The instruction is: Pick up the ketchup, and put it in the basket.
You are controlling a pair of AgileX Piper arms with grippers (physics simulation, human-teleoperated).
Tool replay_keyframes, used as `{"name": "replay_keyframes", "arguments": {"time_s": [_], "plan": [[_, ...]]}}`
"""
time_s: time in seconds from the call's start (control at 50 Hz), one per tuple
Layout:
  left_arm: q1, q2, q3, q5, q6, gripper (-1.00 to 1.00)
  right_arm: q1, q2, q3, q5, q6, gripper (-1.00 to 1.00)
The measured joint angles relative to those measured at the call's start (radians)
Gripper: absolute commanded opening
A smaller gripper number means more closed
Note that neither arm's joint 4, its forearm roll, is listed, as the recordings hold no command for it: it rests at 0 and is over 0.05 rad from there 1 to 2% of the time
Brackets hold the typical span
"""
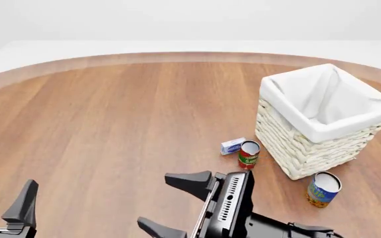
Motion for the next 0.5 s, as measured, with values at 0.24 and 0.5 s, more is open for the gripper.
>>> {"name": "replay_keyframes", "arguments": {"time_s": [0.24,0.5], "plan": [[0.0,0.0,0.0,0.0,0.0,1.0,0.056,0.068,-0.064,0.017,0.019,1.0],[0.0,0.0,0.0,0.0,0.0,1.0,0.101,0.182,-0.162,0.024,0.048,1.0]]}}
